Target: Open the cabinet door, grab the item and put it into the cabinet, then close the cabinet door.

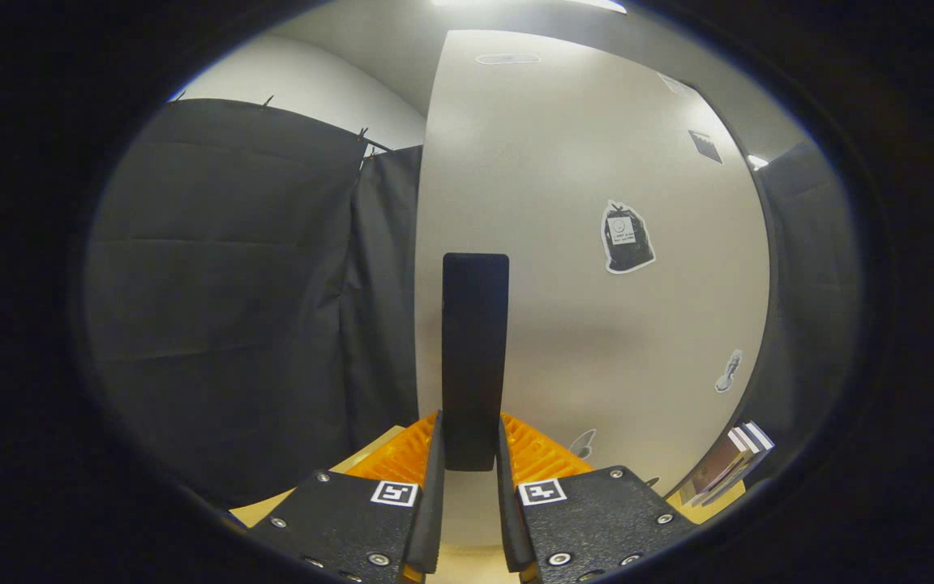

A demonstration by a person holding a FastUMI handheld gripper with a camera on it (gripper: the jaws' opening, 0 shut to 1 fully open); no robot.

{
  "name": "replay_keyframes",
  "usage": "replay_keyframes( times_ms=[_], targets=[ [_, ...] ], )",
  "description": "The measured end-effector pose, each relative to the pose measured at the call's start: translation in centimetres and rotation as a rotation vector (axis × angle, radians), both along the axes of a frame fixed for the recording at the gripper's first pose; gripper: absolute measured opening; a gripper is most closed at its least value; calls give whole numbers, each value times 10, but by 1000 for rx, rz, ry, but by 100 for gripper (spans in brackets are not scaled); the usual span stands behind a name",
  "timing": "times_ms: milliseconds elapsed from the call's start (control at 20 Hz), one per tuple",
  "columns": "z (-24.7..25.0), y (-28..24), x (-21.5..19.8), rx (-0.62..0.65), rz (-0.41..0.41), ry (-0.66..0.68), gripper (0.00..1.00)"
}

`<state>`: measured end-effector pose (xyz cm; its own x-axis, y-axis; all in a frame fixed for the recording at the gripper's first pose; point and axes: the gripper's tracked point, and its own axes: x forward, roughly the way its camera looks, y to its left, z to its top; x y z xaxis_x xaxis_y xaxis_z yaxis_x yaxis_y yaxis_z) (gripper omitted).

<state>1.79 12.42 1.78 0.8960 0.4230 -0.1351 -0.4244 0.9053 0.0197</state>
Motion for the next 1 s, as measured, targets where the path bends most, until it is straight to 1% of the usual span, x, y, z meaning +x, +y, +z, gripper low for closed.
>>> replay_keyframes(
  times_ms=[100,200,600,800,1000],
  targets=[
    [2,-7,-11,13,31,1,31],
    [3,-16,-21,31,81,2,31],
    [6,-42,-59,48,351,6,31],
    [7,-59,-71,55,441,23,31],
    [9,-76,-71,54,520,22,31]
  ],
)
